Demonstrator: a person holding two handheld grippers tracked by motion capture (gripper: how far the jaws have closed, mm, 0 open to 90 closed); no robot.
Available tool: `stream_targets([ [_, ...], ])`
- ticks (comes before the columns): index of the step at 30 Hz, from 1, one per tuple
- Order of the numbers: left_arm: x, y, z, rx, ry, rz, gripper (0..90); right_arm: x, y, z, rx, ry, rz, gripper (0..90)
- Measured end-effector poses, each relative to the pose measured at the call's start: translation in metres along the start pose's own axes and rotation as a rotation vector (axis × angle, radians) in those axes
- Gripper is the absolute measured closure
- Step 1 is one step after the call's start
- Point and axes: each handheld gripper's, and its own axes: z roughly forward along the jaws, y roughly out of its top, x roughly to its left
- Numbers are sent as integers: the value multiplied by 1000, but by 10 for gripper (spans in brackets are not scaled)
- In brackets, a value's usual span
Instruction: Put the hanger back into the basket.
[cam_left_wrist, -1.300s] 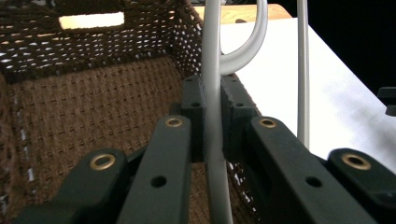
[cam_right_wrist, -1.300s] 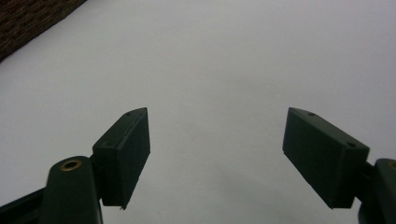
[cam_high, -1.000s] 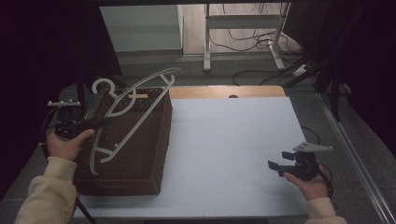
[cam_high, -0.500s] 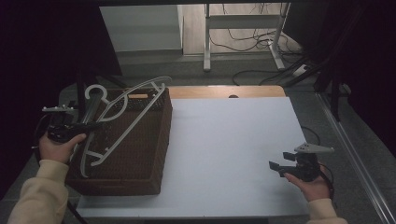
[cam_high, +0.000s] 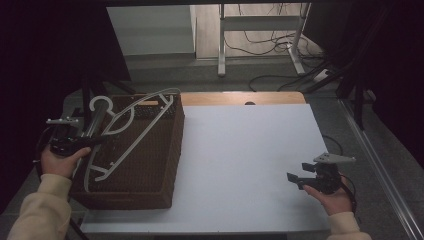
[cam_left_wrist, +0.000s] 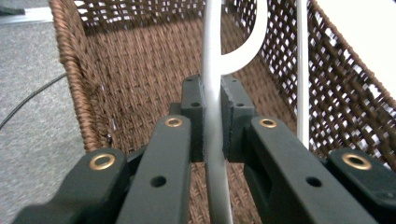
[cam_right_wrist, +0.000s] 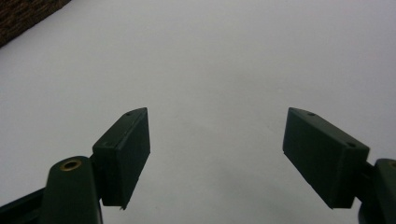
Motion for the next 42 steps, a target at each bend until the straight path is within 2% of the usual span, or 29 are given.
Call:
stream_targets([
  [1, 0, 0, 2, 8, 5, 3, 819, 0, 0, 0, -1, -1, 0, 232],
  [5, 4, -4, 9, 31, -22, 0, 813, -1, -1, -1, -1, -2, 4, 232],
  [7, 4, -6, 11, 33, -5, 7, 763, -1, -1, -1, 0, -3, 5, 233],
  [8, 4, -7, 10, 19, -1, 7, 703, -1, -1, -1, 0, -3, 5, 233],
  [10, 2, -7, 9, 6, 13, 15, 517, -1, -1, -1, 1, -2, 4, 233],
  [11, 0, -7, 8, 3, 29, 27, 466, -1, -1, 0, 2, -3, 3, 233],
  [14, -4, -7, 7, -7, 25, 44, 380, -1, 0, 1, 5, -3, 3, 232],
  [20, -22, -6, 4, -15, 2, 75, 314, -1, 0, 2, 5, 3, 4, 232],
  [23, -36, -4, 5, -23, -23, 88, 288, -1, 1, 3, 0, 15, -2, 232],
  [27, -60, -1, 7, -38, -29, 124, 269, 0, 3, 4, 3, 28, -17, 231],
  [31, -80, 0, 9, -59, -43, 129, 253, 3, 5, 4, -2, 36, -26, 230],
  [33, -88, -2, 10, -68, -64, 135, 252, 4, 5, 3, -4, 37, -27, 230],
  [37, -103, -12, 12, -61, -80, 161, 252, 6, 6, 0, -18, 41, -31, 229],
  [39, -109, -17, 13, -56, -106, 180, 252, 8, 7, -1, -24, 49, -26, 229],
  [42, -114, -25, 14, -67, -134, 176, 251, 11, 7, -1, -27, 57, -31, 229],
])
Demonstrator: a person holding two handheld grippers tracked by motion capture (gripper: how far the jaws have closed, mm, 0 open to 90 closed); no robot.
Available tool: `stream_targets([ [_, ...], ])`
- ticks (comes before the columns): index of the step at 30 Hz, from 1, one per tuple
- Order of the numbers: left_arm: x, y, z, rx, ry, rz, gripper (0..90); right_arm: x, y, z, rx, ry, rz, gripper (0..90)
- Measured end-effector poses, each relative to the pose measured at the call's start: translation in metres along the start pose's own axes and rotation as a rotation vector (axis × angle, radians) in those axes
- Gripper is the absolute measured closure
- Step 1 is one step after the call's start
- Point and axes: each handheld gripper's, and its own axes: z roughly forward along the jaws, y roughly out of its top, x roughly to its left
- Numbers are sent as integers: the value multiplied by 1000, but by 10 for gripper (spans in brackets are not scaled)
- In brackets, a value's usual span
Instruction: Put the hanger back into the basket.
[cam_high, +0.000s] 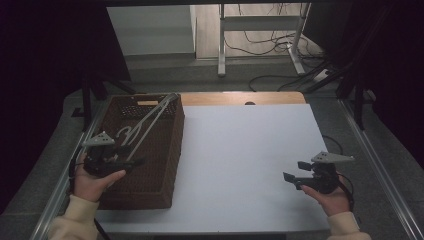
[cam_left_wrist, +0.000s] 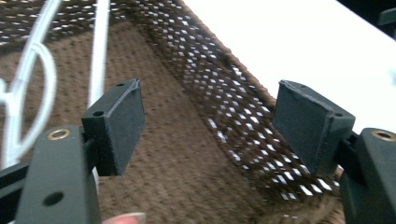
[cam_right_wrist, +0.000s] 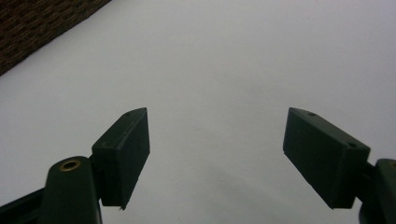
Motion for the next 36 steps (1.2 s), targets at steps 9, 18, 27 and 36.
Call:
stream_targets([
  [9, -13, -21, 0, -3, -22, 15, 246, 9, 5, 2, -13, 24, -29, 224],
  [18, -19, -30, 0, 37, -34, 40, 244, 11, 5, 1, -14, 28, -38, 223],
  [27, -21, -30, 4, 45, -36, 31, 245, 8, 3, 0, -13, 25, -34, 223],
  [36, -22, -32, 11, 61, -21, 30, 239, 9, 5, 2, -13, 31, -54, 223],
])
